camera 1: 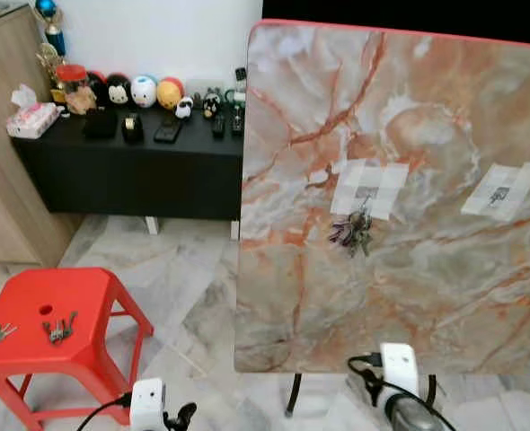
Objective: Hang keys on a hook
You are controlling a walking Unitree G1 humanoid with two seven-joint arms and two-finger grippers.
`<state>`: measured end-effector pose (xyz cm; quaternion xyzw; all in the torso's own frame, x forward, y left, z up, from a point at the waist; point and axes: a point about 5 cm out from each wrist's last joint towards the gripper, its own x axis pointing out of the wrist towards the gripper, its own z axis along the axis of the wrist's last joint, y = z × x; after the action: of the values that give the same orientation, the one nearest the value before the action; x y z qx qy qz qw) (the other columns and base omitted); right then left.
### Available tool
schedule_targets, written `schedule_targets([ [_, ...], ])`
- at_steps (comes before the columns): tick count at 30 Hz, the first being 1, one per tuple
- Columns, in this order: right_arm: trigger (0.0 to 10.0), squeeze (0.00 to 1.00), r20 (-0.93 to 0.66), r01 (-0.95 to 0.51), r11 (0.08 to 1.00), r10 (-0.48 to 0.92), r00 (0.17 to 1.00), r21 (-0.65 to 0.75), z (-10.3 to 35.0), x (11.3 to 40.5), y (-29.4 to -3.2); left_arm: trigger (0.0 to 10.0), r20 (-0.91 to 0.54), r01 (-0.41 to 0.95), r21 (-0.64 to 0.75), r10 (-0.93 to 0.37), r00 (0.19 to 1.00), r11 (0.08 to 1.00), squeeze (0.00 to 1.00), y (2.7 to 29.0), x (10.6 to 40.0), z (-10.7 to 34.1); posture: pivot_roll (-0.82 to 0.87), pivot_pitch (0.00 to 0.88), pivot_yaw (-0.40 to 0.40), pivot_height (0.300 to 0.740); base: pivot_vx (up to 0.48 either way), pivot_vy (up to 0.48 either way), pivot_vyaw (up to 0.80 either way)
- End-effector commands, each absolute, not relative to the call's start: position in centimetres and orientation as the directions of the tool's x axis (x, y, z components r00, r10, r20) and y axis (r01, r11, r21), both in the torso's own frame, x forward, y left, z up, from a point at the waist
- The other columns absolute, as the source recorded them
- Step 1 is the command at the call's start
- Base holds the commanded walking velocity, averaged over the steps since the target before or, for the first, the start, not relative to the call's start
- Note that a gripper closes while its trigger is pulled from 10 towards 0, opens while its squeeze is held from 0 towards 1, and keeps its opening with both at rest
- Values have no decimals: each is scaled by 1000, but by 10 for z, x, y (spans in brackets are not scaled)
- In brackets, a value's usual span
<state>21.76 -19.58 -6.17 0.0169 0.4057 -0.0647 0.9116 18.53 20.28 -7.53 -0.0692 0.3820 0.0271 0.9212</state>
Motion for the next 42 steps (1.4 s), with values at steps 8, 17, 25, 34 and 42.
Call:
schedule_targets([
  [8, 10000, 0, -868, 285, 958, -148, 475, -7, -90, 164, -212, 10000, -741, -93, -87, -2, 671, 992, 0, 202, 181, -79, 21, 0, -100, 740, 0, 0, 0],
  [17, 10000, 0, -885, 365, 931, -169, 434, 2, -96, 149, -214, 10000, -798, -56, -34, 6, 602, 998, 0, 204, 172, -85, 17, 0, -95, 740, 0, 0, 0],
  [25, 10000, 0, -879, 410, 912, -195, 436, 1, -94, 152, -216, 10000, -801, -83, -54, 6, 598, 995, 0, 202, 170, -86, 23, 0, -101, 740, 0, 30, 0],
  [34, 10000, 0, -873, 340, 940, -196, 447, -36, -94, 152, -216, 10000, -805, -76, -62, -5, 593, 995, 0, 199, 169, -87, 28, 0, -104, 740, 0, 297, 178],
  [42, 10000, 0, -878, 346, 938, -186, 440, -26, -96, 150, -214, 10000, -808, -77, -64, -6, 589, 995, 0, 200, 168, -88, 33, 0, -103, 740, 0, 307, 271],
])
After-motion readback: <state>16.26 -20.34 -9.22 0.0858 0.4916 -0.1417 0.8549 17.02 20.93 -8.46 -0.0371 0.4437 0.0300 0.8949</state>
